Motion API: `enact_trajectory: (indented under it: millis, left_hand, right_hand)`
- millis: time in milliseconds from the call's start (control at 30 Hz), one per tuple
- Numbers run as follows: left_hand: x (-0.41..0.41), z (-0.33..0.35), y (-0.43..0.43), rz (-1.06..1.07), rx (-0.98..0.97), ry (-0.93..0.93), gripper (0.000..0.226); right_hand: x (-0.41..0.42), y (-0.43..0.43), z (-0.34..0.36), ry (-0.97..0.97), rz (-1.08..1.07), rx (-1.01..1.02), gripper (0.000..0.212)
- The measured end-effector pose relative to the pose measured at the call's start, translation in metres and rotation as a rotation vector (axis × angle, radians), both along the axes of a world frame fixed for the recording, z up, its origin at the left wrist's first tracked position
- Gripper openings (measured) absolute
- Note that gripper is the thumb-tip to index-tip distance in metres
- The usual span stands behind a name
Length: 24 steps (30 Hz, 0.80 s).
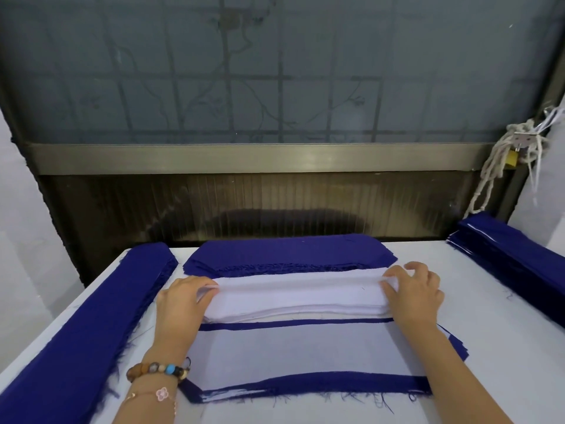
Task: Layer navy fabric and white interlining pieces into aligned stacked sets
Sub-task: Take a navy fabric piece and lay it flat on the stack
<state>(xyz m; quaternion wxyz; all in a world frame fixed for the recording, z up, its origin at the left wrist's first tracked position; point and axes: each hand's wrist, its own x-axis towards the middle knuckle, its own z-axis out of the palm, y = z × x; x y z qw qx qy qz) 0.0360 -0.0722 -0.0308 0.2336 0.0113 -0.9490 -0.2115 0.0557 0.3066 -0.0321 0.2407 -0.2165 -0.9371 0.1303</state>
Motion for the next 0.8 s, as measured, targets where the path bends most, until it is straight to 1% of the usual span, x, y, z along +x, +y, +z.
enact_trajectory:
  millis: [100,200,267,300,400,467,567,667,733,800]
  left_hand:
    - [0.002,0.0,0.001,0.04,0.046,0.016,0.016]
    - [0.002,0.002,0.001,0.124,0.081,-0.027,0.022]
    - [0.001,0.004,0.0,0.17,0.098,-0.079,0.025]
    - [0.001,0.005,-0.001,0.18,0.128,-0.077,0.024]
    - [0.004,0.005,-0.002,0.193,0.293,0.015,0.019]
    - [0.006,0.006,-0.001,0.23,0.336,0.02,0.021]
    - [0.006,0.006,0.0,0.21,0.373,0.025,0.023]
    - [0.006,0.005,0.0,0.195,0.412,0.037,0.023]
    - [0.005,0.005,0.0,0.193,0.446,0.033,0.024]
    - [0.004,0.007,-0.001,0.201,0.485,0.013,0.023]
  right_hand:
    - [0.001,0.016,-0.005,0.028,-0.064,-0.125,0.008]
    - [-0.001,0.026,-0.007,0.028,-0.079,-0.279,0.008]
    - [-0.003,0.027,-0.005,0.053,-0.073,-0.327,0.006]
    - [-0.004,0.026,-0.004,0.075,-0.063,-0.325,0.005]
    - [-0.003,0.023,-0.001,0.141,-0.001,-0.306,0.006]
    - [-0.003,0.02,0.0,0.137,0.032,-0.317,0.008]
    - [-0.006,0.017,0.002,0.073,0.081,-0.333,0.013]
    - [-0.009,0.019,0.001,0.096,0.115,-0.427,0.019]
    - [-0.009,0.021,0.001,0.144,0.098,-0.514,0.018]
    - [-0.008,0.023,0.002,0.162,0.081,-0.549,0.023]
